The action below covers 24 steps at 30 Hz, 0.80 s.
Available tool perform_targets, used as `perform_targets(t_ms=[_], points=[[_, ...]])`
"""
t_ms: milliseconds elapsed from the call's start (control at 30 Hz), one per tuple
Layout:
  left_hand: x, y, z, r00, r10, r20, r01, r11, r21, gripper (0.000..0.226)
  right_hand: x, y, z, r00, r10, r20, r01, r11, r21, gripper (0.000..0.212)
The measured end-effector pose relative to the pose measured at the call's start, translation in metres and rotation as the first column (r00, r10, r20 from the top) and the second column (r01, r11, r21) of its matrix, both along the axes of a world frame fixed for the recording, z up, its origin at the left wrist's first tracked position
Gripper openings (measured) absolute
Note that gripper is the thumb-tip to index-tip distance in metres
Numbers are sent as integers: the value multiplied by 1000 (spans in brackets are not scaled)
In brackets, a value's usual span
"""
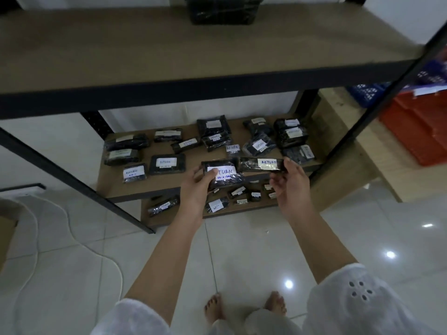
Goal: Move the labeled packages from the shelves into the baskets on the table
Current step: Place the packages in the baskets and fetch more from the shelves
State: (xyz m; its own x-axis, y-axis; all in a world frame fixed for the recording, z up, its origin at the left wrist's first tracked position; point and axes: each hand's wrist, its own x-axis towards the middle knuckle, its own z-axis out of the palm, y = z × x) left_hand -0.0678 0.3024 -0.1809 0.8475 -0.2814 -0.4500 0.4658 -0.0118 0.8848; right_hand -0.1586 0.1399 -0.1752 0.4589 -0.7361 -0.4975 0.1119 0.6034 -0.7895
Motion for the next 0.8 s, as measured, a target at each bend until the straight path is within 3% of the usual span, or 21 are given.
perform_targets(t_ms=[300, 600, 800], points=[[-80, -78, 46, 1000, 5, 20, -3, 994, -111, 24, -100, -72, 37, 988, -120, 102, 131, 986, -104, 14], [-186, -217, 72, 999, 20, -35, -28, 971, -236, 32, -205, -213, 76, 988, -115, 101, 133, 973, -191, 17], [-237, -321, 91, 999, -47, 10, 48, 961, -272, 19, -265, -318, 101, 984, -127, 125, 153, 962, -227, 13]])
